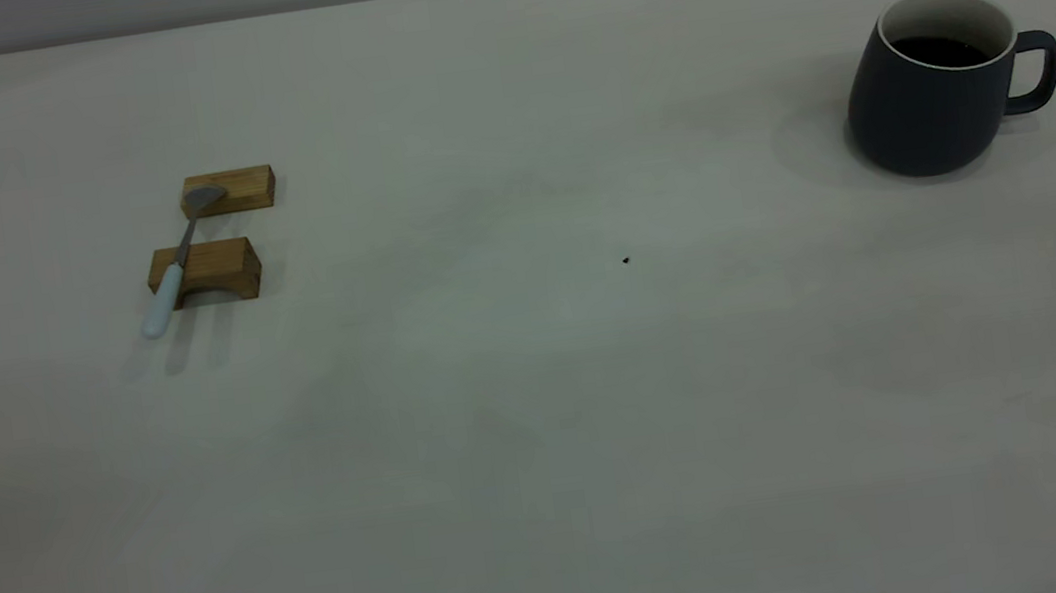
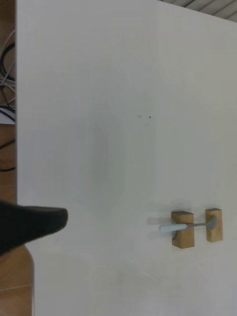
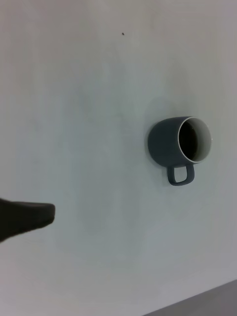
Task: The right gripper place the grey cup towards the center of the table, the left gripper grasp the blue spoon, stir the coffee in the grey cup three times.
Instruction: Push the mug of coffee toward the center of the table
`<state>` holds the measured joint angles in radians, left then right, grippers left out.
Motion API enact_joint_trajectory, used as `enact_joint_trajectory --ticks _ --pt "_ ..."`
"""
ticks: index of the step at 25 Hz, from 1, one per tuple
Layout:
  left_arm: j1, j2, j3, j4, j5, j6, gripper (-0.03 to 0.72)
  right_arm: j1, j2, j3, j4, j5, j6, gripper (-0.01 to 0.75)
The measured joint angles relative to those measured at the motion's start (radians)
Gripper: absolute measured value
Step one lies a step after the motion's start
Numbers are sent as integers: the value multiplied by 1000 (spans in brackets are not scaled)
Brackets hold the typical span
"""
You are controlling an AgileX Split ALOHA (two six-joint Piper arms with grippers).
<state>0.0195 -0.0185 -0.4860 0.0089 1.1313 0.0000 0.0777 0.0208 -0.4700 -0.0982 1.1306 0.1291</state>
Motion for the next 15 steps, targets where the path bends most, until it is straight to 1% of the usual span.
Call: enact_joint_trajectory --ticks 5,8,11,13,15 --pt "0 0 0 0 0 0 519 0 25 -4 23 -6 -51 529" --pt "0 0 0 0 0 0 519 0 124 -20 34 -46 -108 548" --pt "0 0 0 0 0 0 519 0 271 -33 36 -120 -151 603" --pt "0 0 0 0 0 0 519 0 387 -43 53 -193 -194 637" --pt "0 0 0 0 0 0 519 0 502 -54 85 -263 -244 651"
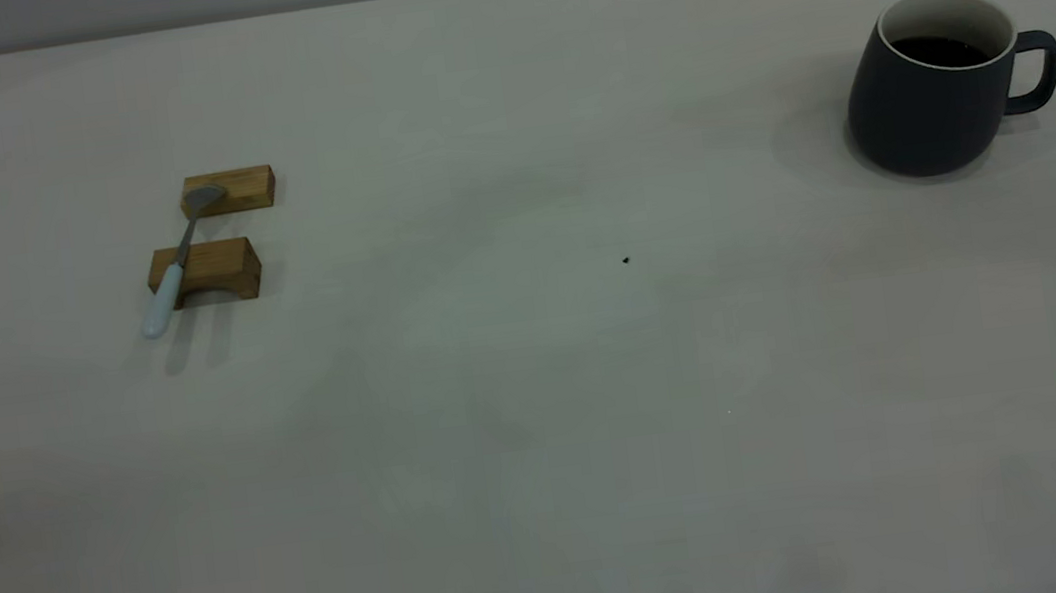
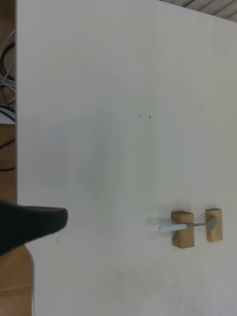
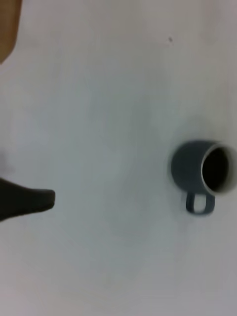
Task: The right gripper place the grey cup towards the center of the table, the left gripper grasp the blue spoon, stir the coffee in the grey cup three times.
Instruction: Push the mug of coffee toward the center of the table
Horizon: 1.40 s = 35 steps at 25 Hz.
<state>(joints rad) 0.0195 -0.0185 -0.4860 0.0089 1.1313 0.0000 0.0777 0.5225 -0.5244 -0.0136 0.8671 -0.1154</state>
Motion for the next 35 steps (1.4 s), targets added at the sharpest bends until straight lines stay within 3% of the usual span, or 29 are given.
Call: enact_joint_trajectory --ticks 6,16,20,26,35 --pt "0 0 0 0 0 0 519 0 403 -108 40 -195 -192 649" --pt "0 0 0 0 0 0 519 0 997 -364 40 -283 -481 613" --pt "0 0 0 0 0 0 519 -34 1137 -378 38 -461 -770 577" --pt "0 0 0 0 0 0 519 -151 1330 -388 102 -694 -1225 566" --pt "0 0 0 0 0 0 519 -229 1556 -571 324 -680 -1406 566"
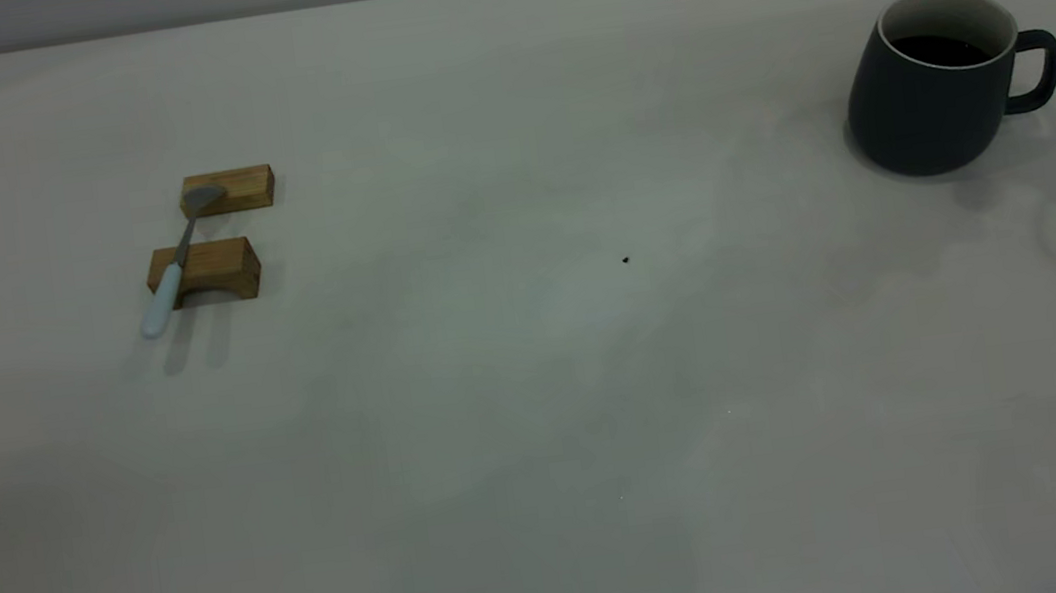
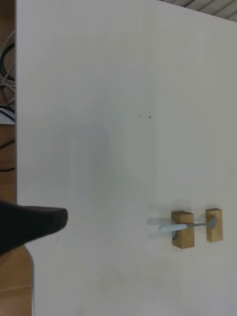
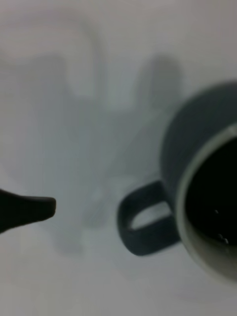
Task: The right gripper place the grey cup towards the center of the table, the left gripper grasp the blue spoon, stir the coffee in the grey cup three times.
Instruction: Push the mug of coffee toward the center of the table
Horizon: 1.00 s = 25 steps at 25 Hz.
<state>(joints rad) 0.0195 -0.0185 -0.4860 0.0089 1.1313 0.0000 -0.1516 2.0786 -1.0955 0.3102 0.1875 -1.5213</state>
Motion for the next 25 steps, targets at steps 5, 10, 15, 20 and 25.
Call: enact_joint_trajectory --ticks 5,10,15,20,25 --pt "0 0 0 0 0 0 519 5 36 -71 105 75 -94 565" --pt "0 0 0 0 0 0 519 12 56 -82 267 88 -377 565" --pt "0 0 0 0 0 0 519 13 127 -116 453 88 -587 565" --pt "0 0 0 0 0 0 519 13 167 -165 480 88 -608 564" --pt "0 0 0 0 0 0 519 10 196 -172 483 90 -608 564"
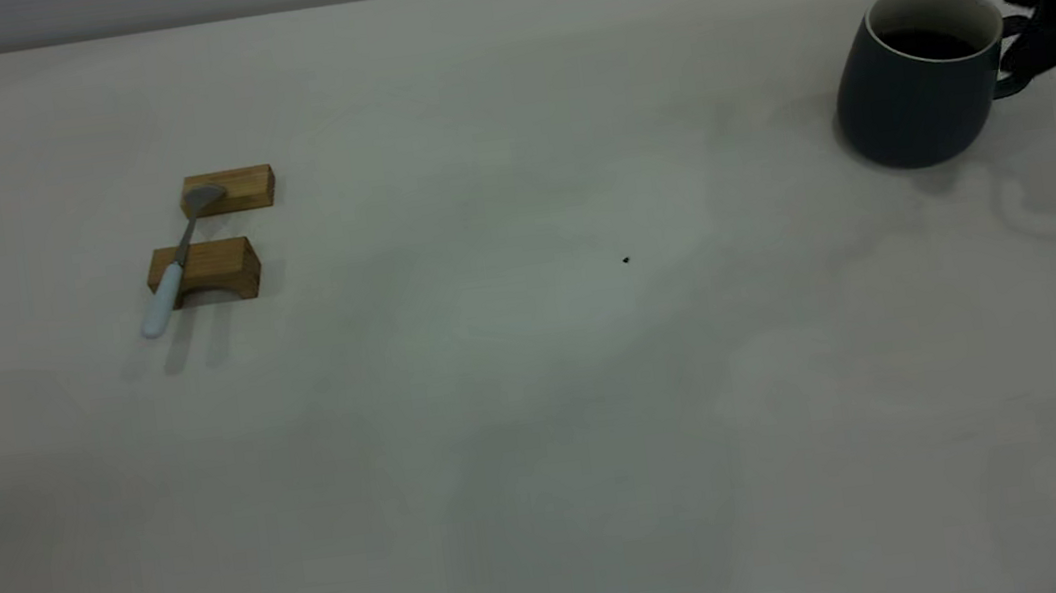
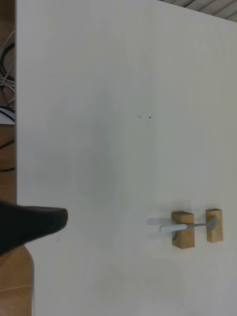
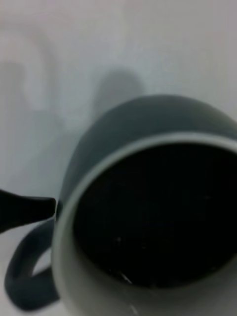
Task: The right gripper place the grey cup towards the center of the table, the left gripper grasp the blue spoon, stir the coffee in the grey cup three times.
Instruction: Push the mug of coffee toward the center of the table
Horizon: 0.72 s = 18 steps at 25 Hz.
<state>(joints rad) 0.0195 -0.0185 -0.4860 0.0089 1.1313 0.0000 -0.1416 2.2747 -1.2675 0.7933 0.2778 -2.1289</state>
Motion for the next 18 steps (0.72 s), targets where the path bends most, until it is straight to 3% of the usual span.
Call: enact_joint_trajectory --ticks 18 --pt "0 0 0 0 0 0 519 -14 103 -71 -11 5 -1 552"
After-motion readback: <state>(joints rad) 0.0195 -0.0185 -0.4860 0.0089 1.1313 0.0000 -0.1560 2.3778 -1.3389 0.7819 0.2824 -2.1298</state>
